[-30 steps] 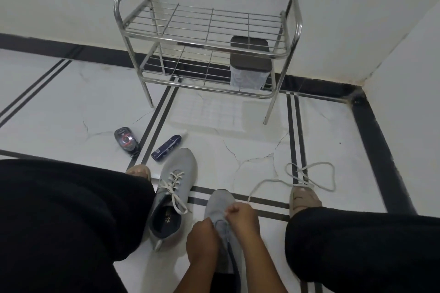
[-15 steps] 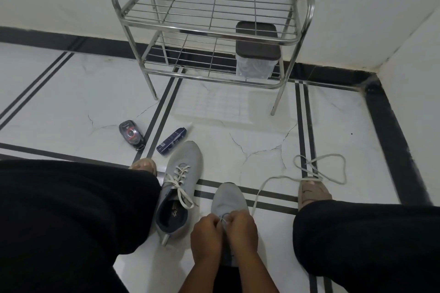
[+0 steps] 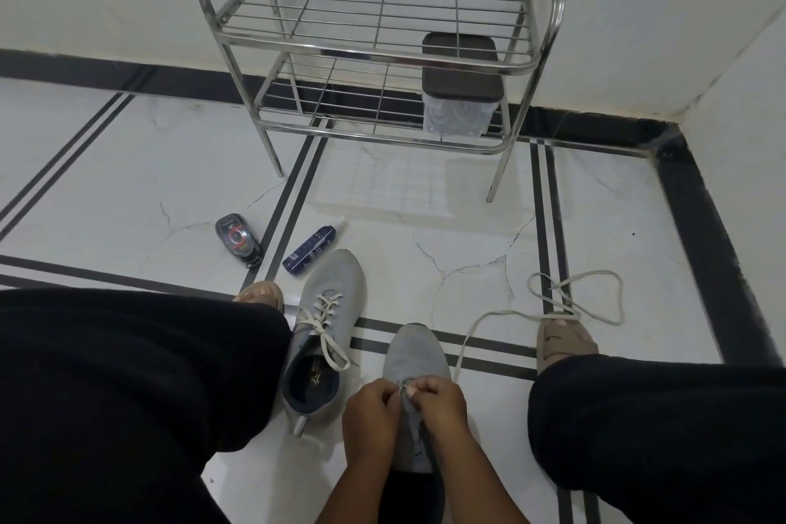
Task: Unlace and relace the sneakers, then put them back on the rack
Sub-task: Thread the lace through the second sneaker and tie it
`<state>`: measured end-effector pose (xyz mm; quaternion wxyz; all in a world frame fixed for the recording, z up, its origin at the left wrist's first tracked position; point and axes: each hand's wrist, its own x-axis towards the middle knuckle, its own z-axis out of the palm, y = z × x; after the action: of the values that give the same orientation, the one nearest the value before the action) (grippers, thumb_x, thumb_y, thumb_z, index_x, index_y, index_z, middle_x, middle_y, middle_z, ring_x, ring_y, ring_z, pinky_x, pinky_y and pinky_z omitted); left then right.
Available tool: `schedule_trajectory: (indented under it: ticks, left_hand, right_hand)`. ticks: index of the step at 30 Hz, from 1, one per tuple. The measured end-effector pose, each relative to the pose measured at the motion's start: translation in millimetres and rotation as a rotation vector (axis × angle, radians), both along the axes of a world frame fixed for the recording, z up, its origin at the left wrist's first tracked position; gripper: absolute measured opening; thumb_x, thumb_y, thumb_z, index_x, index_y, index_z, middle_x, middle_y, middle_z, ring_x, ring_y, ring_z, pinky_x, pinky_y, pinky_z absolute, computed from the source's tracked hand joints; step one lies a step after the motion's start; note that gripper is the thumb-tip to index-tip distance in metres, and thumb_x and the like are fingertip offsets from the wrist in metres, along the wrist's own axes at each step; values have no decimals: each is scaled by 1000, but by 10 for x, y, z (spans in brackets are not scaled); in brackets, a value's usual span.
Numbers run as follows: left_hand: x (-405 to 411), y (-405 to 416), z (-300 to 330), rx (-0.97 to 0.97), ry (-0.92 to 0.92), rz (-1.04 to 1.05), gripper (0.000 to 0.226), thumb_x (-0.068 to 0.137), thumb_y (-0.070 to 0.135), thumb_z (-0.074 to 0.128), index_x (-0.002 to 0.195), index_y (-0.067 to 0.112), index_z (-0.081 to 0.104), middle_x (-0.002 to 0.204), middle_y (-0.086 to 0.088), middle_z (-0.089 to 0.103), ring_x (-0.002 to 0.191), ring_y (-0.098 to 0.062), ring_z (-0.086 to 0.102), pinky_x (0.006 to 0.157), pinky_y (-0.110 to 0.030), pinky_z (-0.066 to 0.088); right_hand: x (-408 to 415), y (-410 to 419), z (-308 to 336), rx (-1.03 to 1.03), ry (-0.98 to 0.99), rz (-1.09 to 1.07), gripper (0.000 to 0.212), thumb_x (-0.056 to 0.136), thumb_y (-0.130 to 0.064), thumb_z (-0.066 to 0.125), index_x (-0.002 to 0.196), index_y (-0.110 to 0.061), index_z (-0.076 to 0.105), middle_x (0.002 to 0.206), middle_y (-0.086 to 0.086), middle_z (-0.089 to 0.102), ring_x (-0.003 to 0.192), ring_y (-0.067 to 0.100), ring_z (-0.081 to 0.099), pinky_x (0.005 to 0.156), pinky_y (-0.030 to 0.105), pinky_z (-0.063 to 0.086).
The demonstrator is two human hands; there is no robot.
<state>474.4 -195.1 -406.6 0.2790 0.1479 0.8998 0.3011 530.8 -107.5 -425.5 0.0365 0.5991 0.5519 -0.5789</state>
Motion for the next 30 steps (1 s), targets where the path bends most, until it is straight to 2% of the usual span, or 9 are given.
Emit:
schedule_trajectory:
  ticks: [5,8,11,14,17,22,26,28,30]
  left_hand:
    - [-42,21,-9,-19,7,-59,13,88,21,57,87,20,70,86,6,69,76,-9,60,63,-19,41]
    - [-48,2,-22,-40,7,-59,14,87,19,58,84,20,71,83,6,70,75,-9,62,67,-23,48]
    - [-44,3,-39,-17,11,-74,13,86,18,59,82,21,71,81,6,70,73,-7,62,68,-25,50]
    - [-39,47,-26,-2,14,-127,13,87,19,60,87,23,72,85,9,71,77,-6,62,68,-19,46]
    - [-46,51,-39,-10,-11,-122,13,86,19,60,86,25,72,85,9,71,77,-6,63,69,-20,47]
    - [-97,77,-48,-29,-94,-95,9,89,26,56,81,25,62,80,5,68,75,-13,62,69,-30,50]
    - [-158,122,-100,-77,-52,-126,13,94,23,45,98,26,57,84,-2,65,75,-19,60,60,-30,43]
    - [-168,163,-100,-111,-18,-190,13,91,21,47,95,24,59,90,0,65,81,-18,60,67,-32,46]
    - [-178,203,-106,-113,-28,-177,12,90,18,46,86,23,57,88,0,64,80,-19,60,69,-33,46]
  right_hand:
    - [-9,-41,-51,117,-48,50,24,88,-18,65,68,-32,66,95,-2,70,91,19,63,82,26,52]
    - [-64,-95,-8,350,-192,314,22,88,-18,57,70,-28,67,87,-10,58,85,15,57,68,24,47]
    - [-86,-130,13,513,-223,394,17,86,-17,53,76,-22,67,88,-7,56,84,14,55,70,25,48]
    - [-34,-155,-10,519,-203,234,22,85,-12,52,66,-21,59,87,-6,56,79,13,54,66,24,48]
    - [8,-187,-23,564,-140,244,26,87,-10,53,66,-23,58,85,-7,56,81,13,55,67,25,49]
    - [37,-229,-20,587,-143,206,22,88,-13,55,69,-24,59,86,-4,59,82,14,56,69,28,53]
    - [66,-267,-3,639,-174,401,20,90,-17,50,86,-23,69,94,-5,61,94,16,54,73,24,48]
    - [107,-315,67,709,-208,452,10,83,-21,61,90,-24,68,98,-4,63,94,18,57,76,27,49]
    - [166,-384,66,781,-266,460,28,61,-23,81,84,-25,65,92,-2,64,83,20,62,69,32,52]
